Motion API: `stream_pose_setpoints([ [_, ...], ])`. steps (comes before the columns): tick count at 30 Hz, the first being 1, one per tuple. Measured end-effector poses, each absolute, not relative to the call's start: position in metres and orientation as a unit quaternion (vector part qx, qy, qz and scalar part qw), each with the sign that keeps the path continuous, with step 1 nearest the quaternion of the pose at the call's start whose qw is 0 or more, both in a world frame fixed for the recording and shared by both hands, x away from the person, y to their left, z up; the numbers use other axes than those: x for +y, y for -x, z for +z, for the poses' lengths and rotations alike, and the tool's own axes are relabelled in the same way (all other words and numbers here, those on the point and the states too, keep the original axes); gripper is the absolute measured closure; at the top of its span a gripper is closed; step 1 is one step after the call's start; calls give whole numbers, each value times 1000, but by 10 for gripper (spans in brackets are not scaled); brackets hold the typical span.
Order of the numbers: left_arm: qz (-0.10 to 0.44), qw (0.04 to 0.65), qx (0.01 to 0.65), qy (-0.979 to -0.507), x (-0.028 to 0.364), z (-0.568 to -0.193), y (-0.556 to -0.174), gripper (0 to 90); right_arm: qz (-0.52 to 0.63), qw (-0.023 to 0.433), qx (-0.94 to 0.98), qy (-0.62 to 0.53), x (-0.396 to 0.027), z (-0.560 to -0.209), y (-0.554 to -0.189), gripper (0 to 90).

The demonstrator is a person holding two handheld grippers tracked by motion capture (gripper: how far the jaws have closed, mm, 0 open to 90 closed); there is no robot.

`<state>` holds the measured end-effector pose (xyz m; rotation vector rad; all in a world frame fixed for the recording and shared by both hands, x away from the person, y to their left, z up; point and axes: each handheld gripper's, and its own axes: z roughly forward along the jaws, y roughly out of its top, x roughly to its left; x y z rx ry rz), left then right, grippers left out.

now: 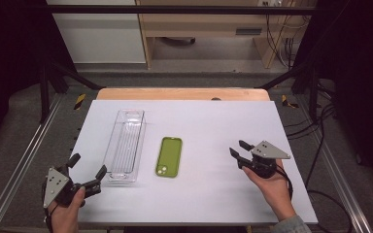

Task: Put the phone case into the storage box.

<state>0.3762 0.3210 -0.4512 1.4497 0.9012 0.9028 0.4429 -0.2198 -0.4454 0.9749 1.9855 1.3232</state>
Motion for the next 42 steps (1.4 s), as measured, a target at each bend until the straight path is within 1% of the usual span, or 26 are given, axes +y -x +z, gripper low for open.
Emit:
stream_pose_setpoints([
  [1, 384, 569, 384, -617, 321, -451, -376, 12, 493, 278, 741, -361, -218, -445, -444, 579],
  [2, 384, 569, 385, -616, 321, -451, -376, 13, 491, 277, 746, -356, -213, -443, -446, 624],
  [4, 384, 569, 386, -617, 322, -451, -376, 13, 489, 275, 749, -352, -211, -442, -447, 637],
  [8, 384, 569, 385, -617, 321, -451, -376, 13, 470, 270, 771, -333, -193, -439, -457, 743],
  [10, 383, 569, 385, -617, 321, -451, -376, 13, 466, 270, 776, -329, -190, -439, -459, 758],
  [11, 383, 568, 385, -618, 321, -452, -376, 14, 456, 264, 788, -319, -180, -438, -466, 804],
  [12, 383, 569, 384, -619, 320, -452, -376, 14, 454, 261, 793, -313, -176, -438, -469, 823],
  [13, 383, 569, 384, -619, 320, -452, -376, 14, 454, 261, 793, -313, -176, -438, -469, 823],
  [18, 382, 567, 383, -621, 319, -452, -377, 17, 439, 247, 813, -291, -154, -443, -486, 899],
  [27, 380, 567, 385, -621, 320, -453, -378, 17, 439, 224, 826, -273, -121, -448, -502, 900],
  [31, 380, 568, 385, -620, 320, -453, -379, 17, 438, 217, 828, -274, -113, -451, -507, 900],
  [42, 378, 569, 387, -619, 320, -453, -379, 18, 427, 181, 841, -279, -77, -473, -520, 900],
])
